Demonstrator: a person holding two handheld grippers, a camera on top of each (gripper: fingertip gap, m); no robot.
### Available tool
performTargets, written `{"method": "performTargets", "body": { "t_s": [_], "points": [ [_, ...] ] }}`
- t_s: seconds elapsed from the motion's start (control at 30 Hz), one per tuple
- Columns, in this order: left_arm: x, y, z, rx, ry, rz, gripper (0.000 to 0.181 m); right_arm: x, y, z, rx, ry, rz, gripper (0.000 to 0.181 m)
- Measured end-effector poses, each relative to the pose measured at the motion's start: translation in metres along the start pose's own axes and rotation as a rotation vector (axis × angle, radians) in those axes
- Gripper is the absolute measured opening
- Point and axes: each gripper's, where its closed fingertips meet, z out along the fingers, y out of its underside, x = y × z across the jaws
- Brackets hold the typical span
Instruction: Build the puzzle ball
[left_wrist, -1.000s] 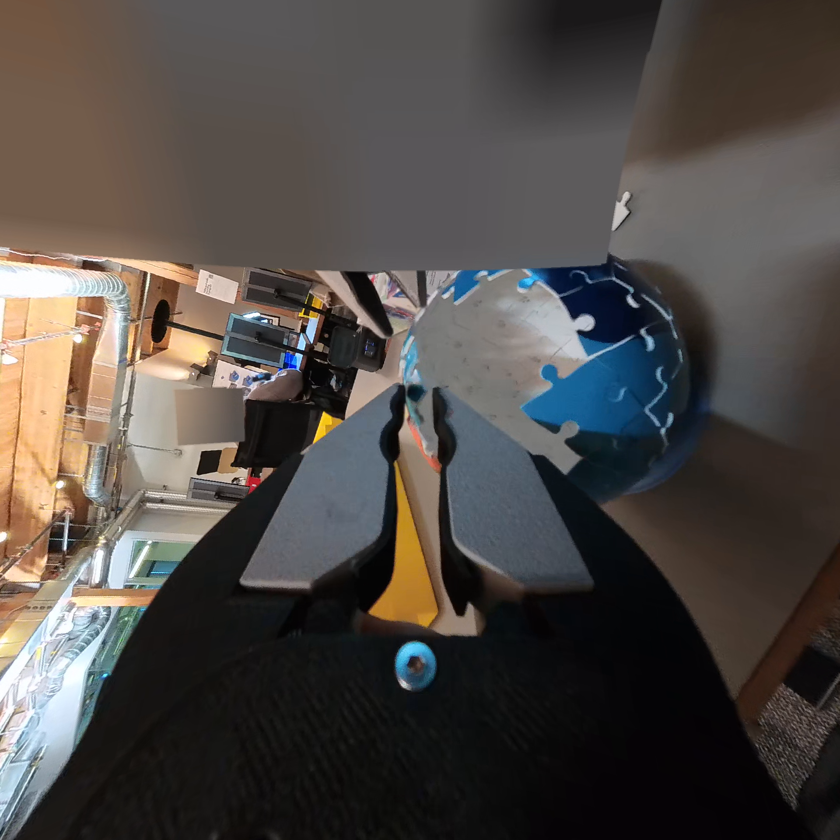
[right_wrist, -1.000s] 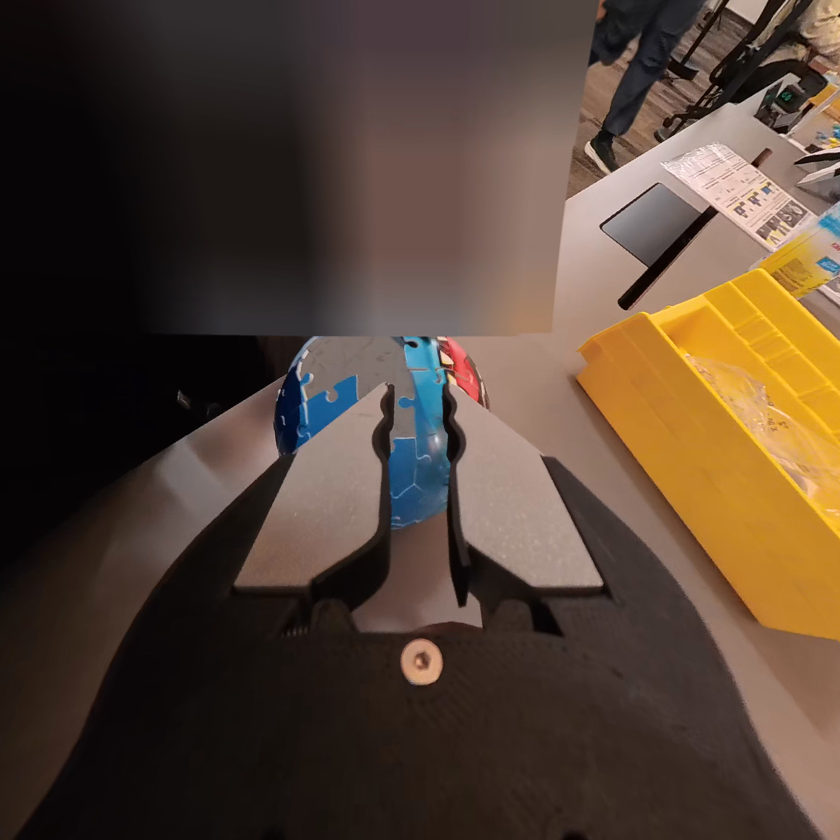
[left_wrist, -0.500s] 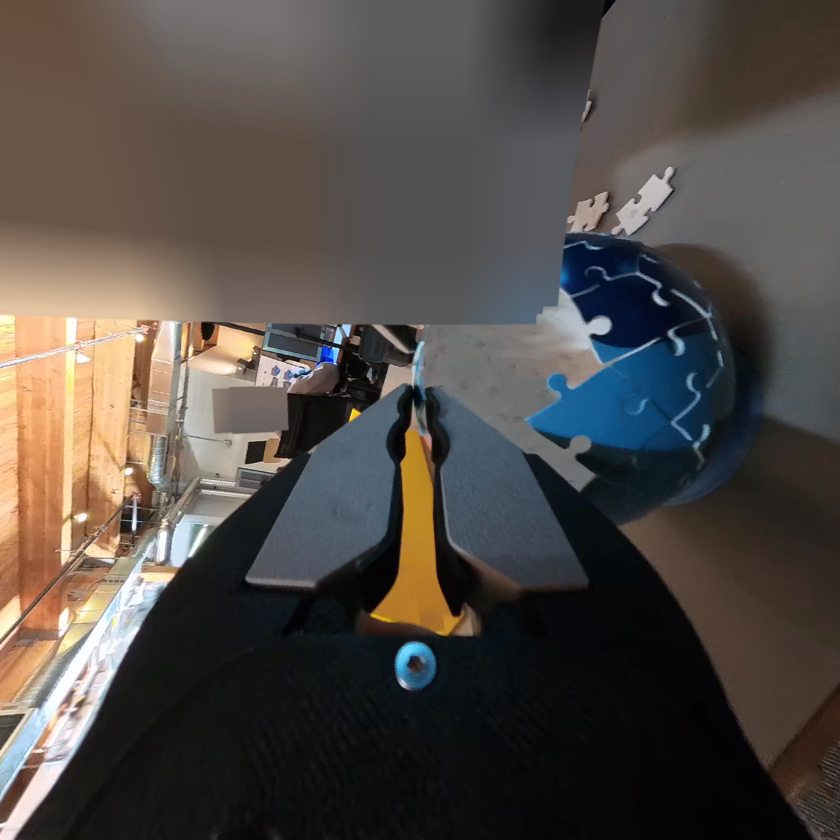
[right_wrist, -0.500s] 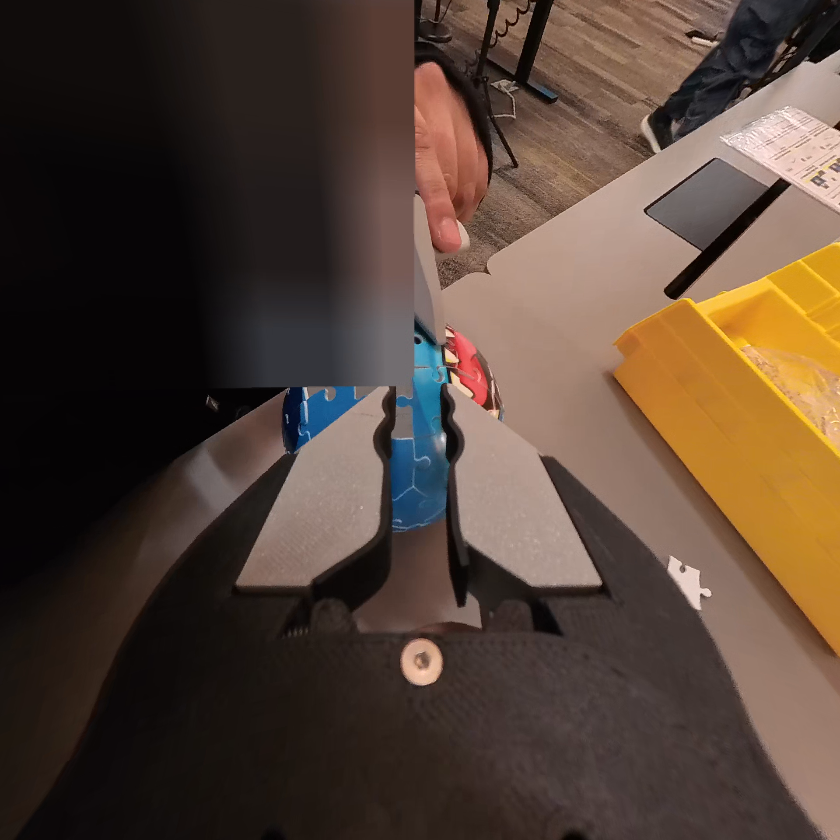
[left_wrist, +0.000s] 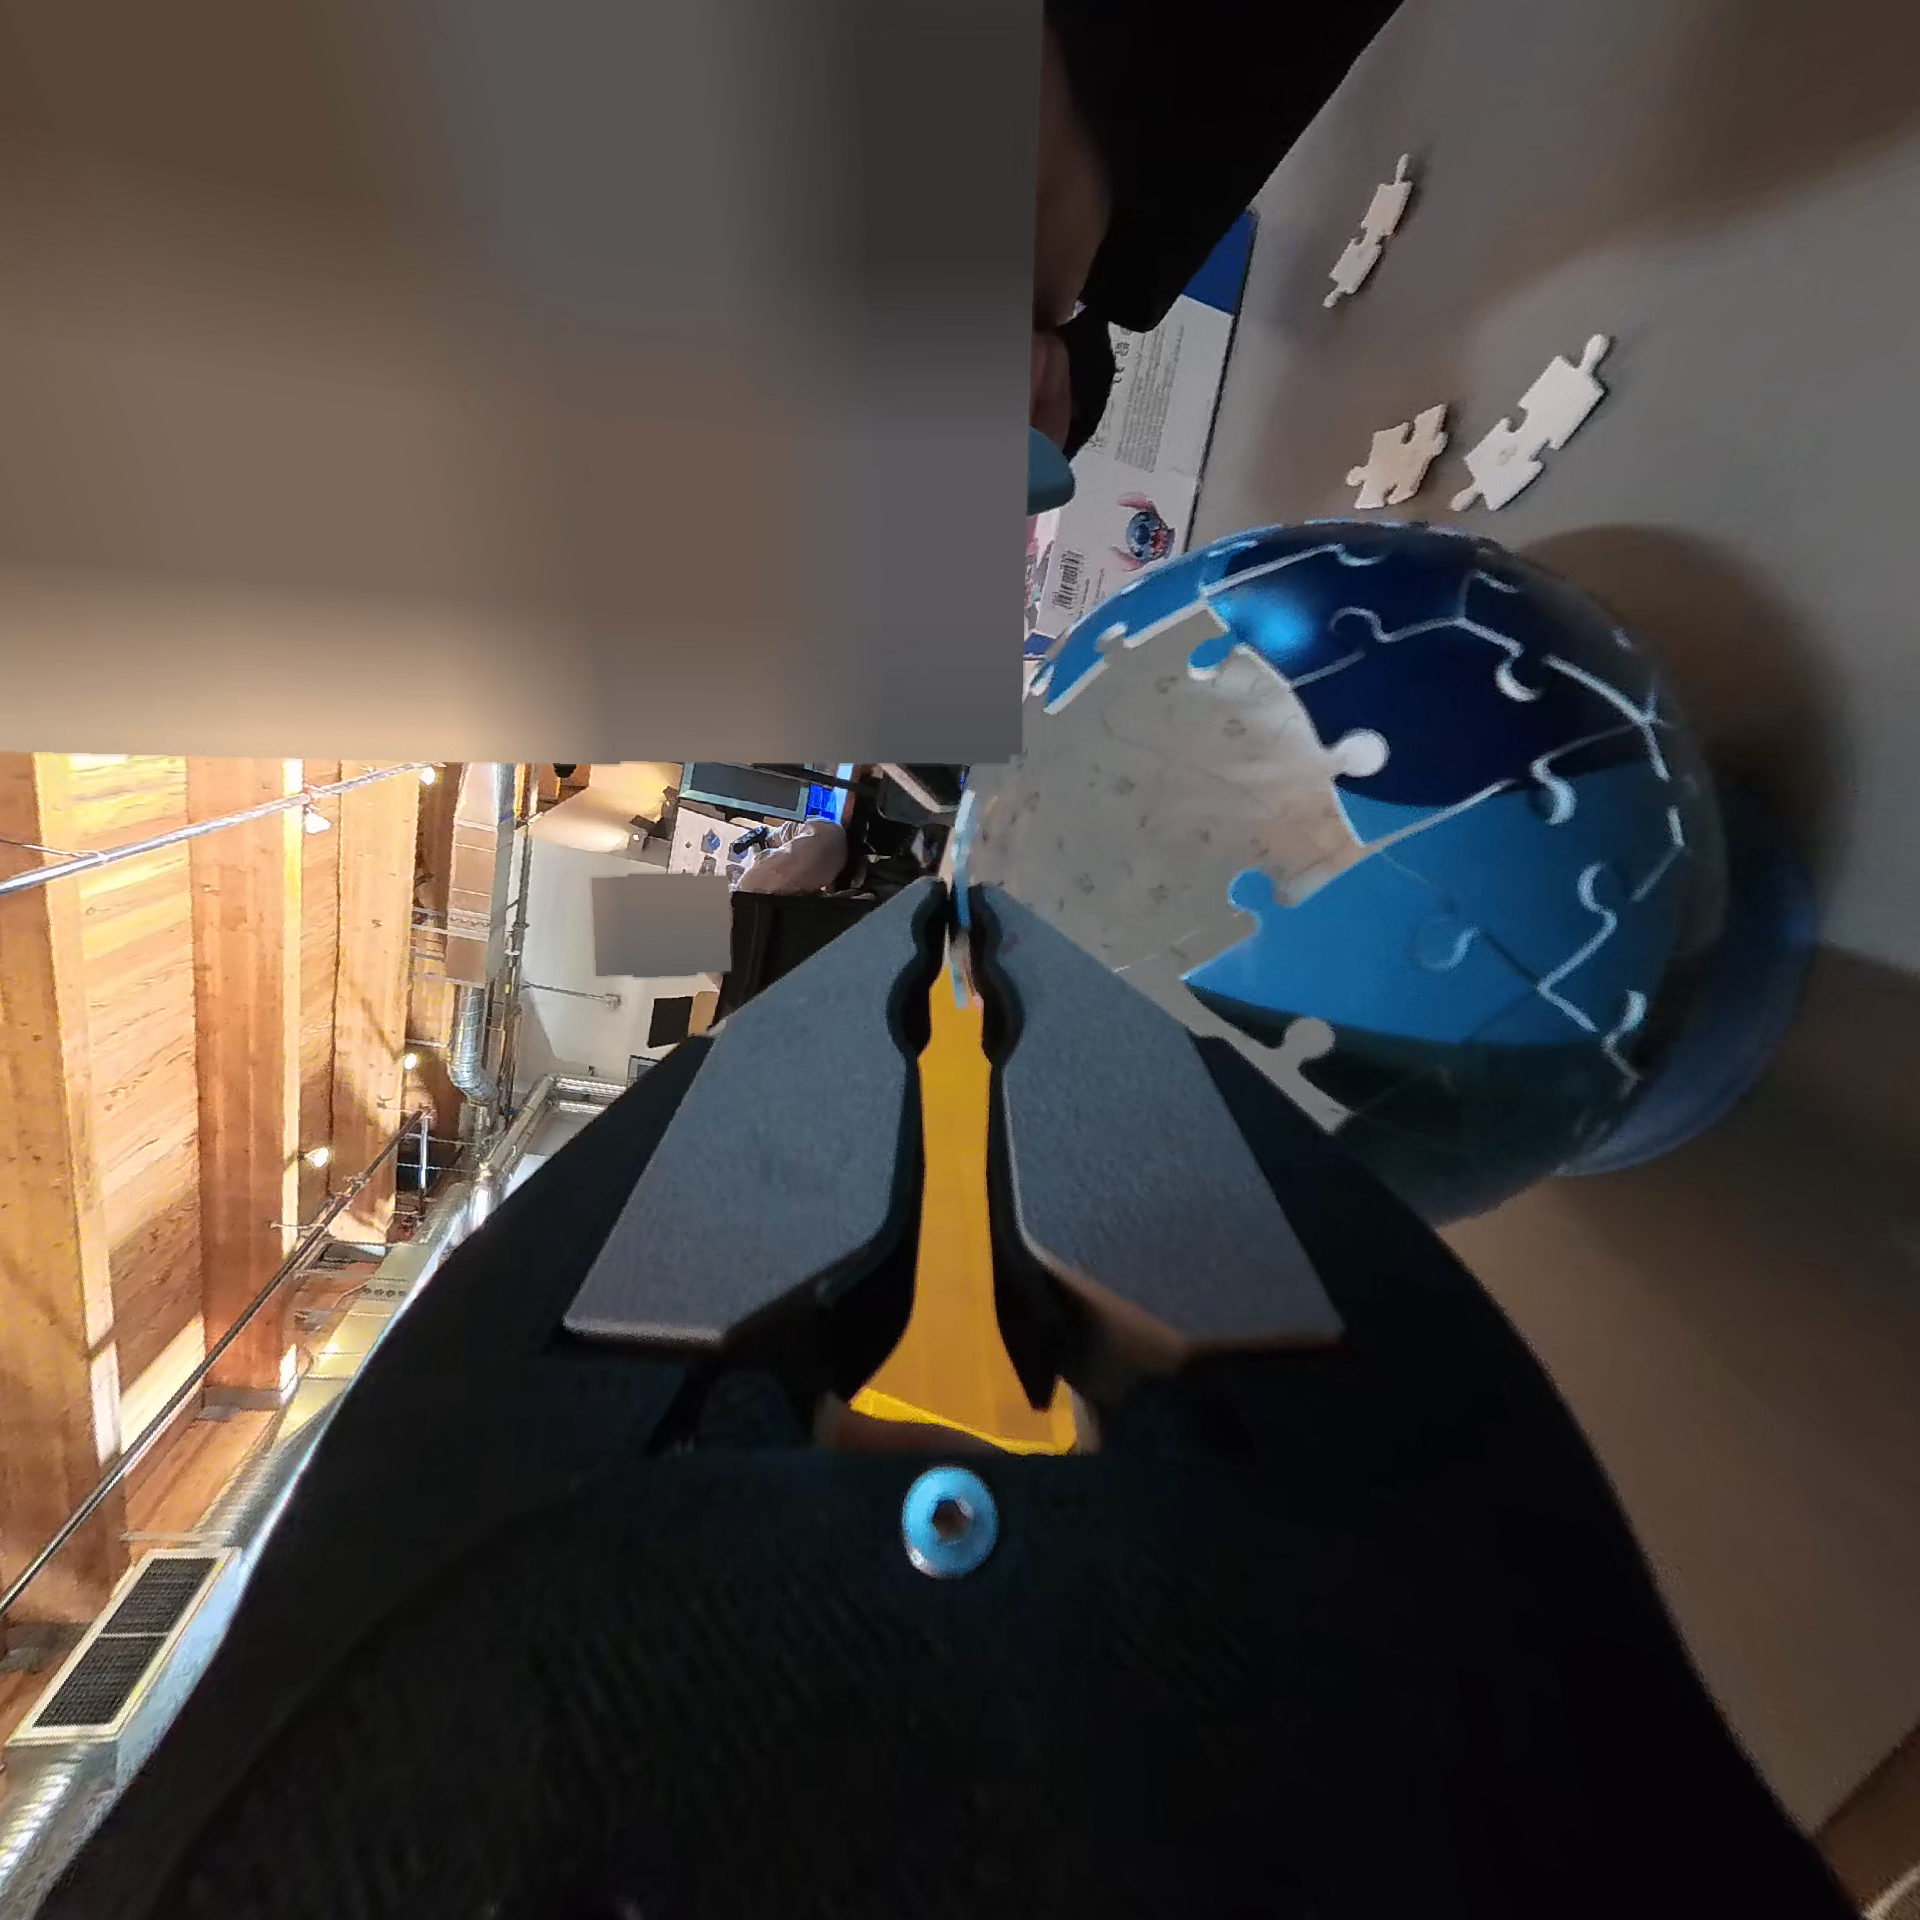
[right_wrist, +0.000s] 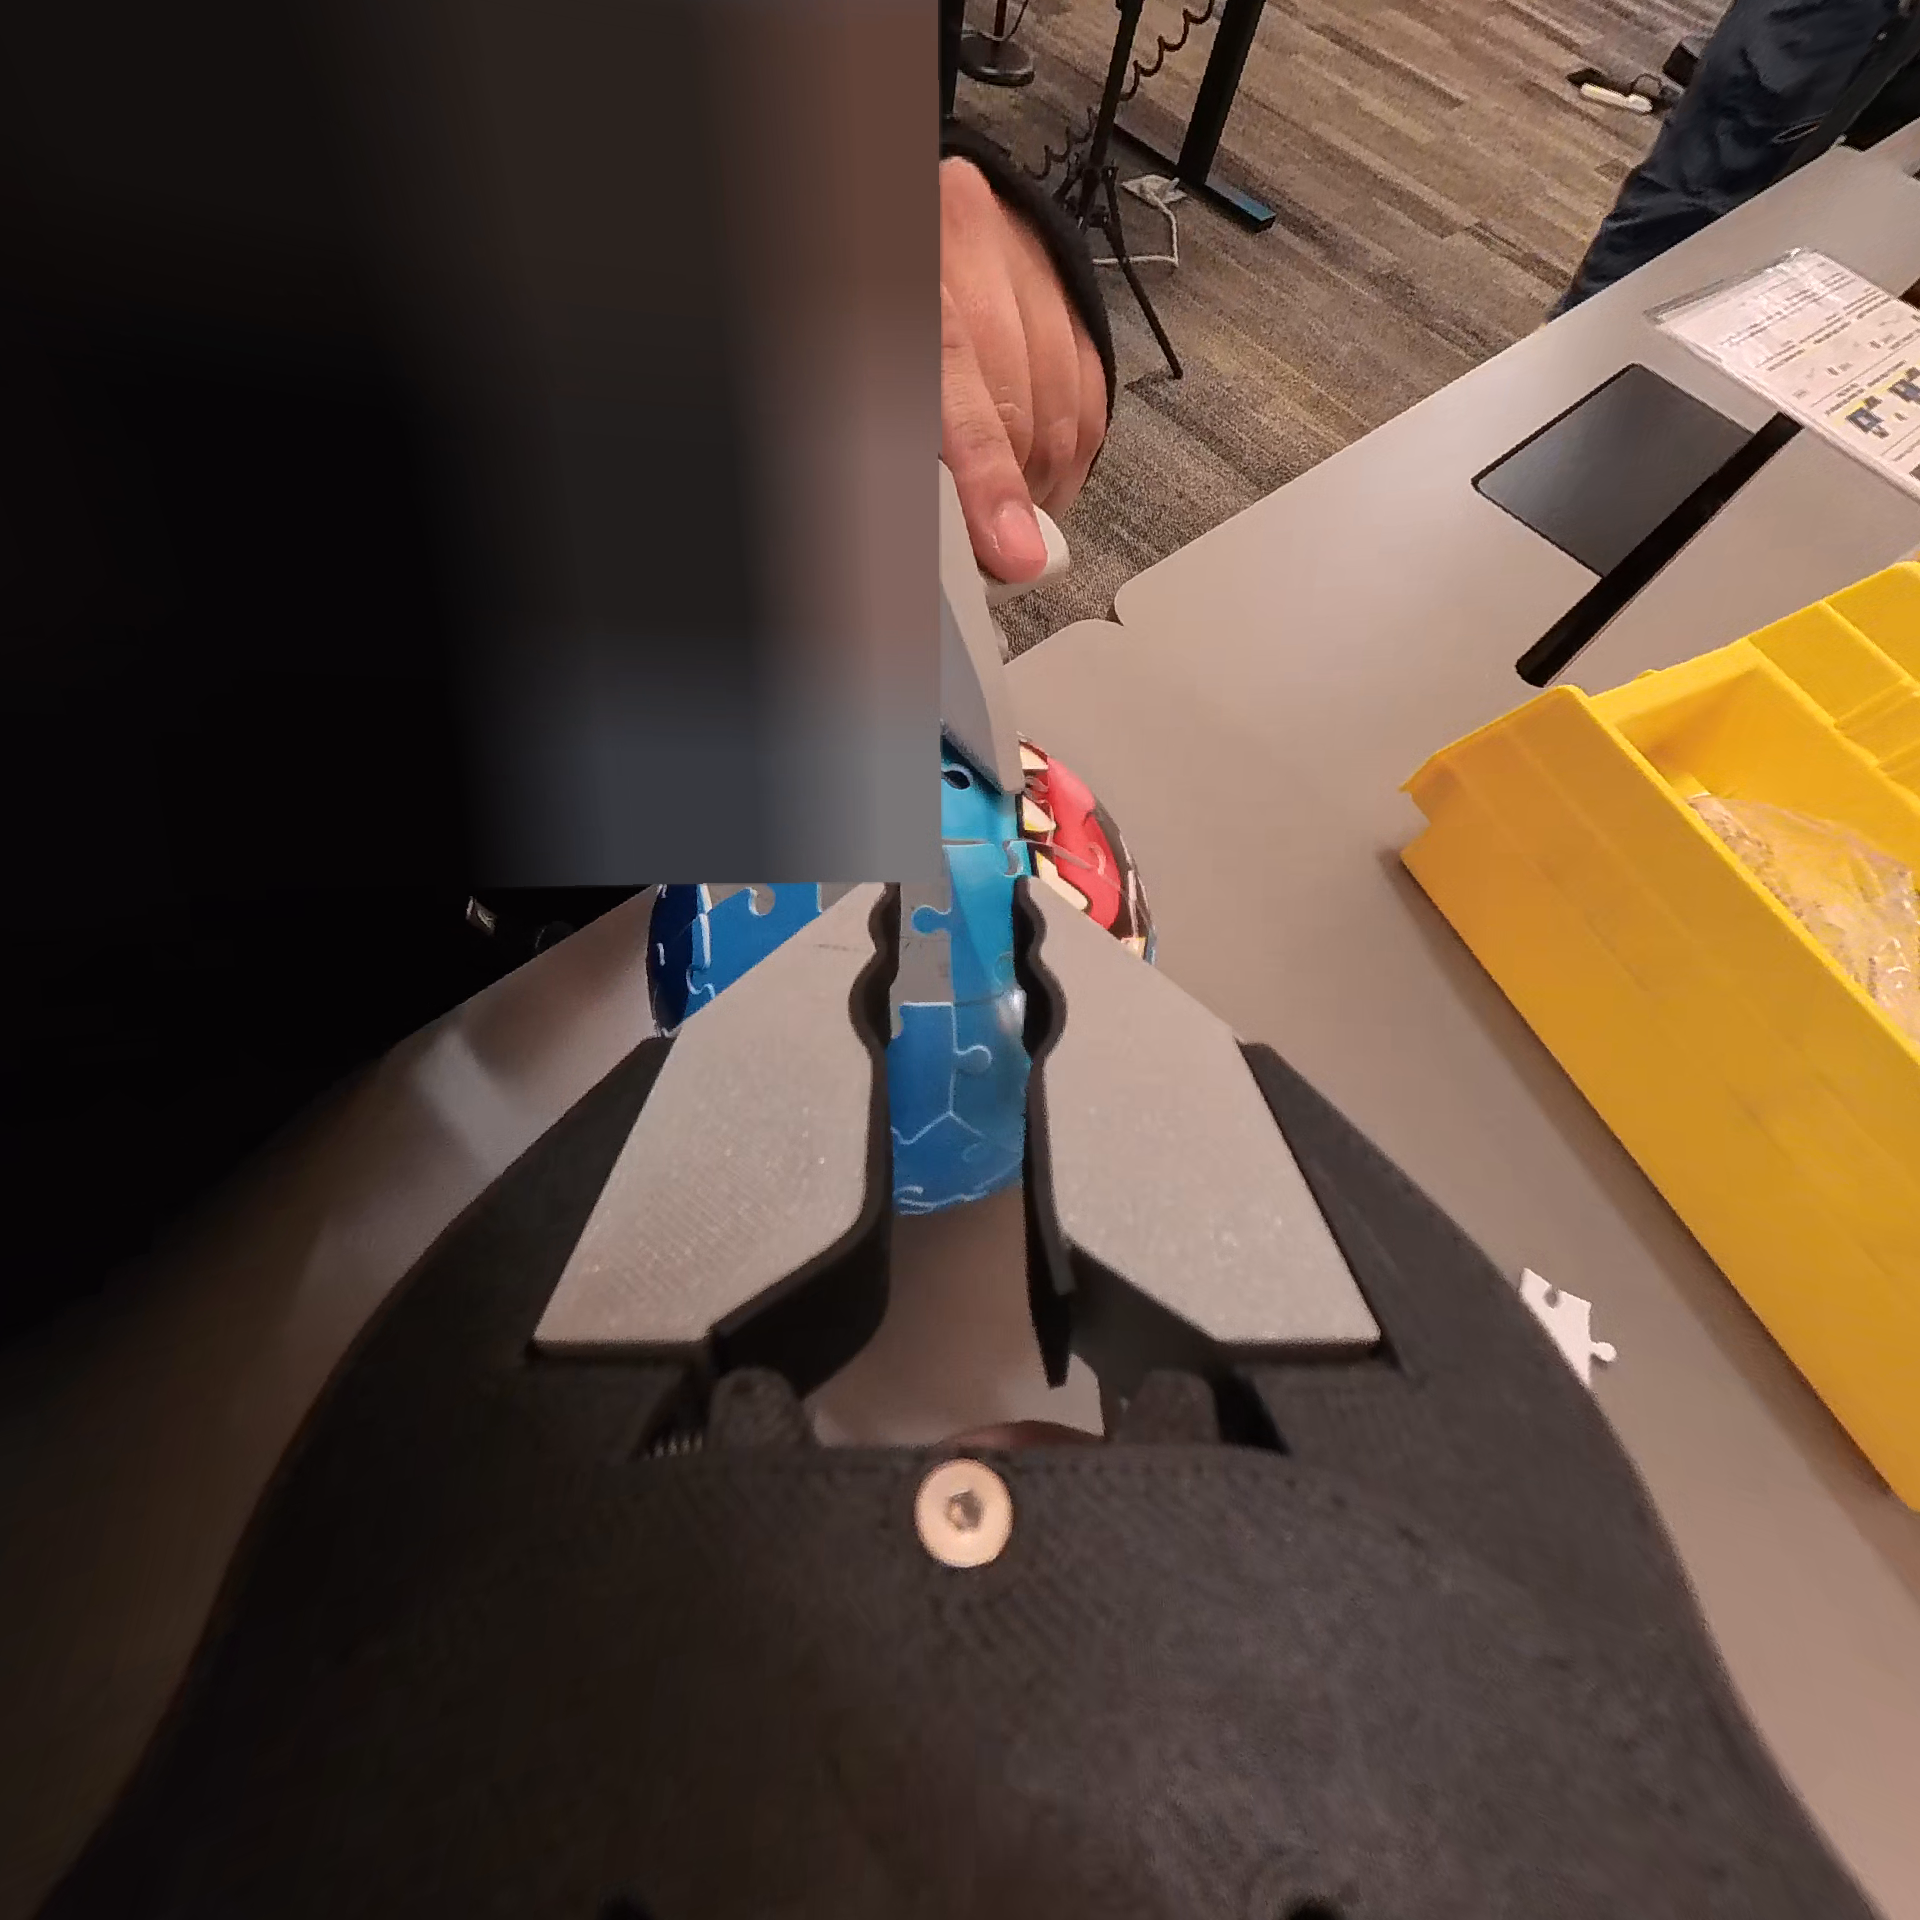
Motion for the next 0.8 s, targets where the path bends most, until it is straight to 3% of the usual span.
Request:
{"method": "performTargets", "body": {
  "t_s": [0.8],
  "points": [
    [-0.0031, -0.0008, 0.0024, -0.047, -0.073, -0.021, 0.0, 0.0043, 0.0019, 0.0019, -0.032, 0.021, -0.002, 0.022]
  ]
}}
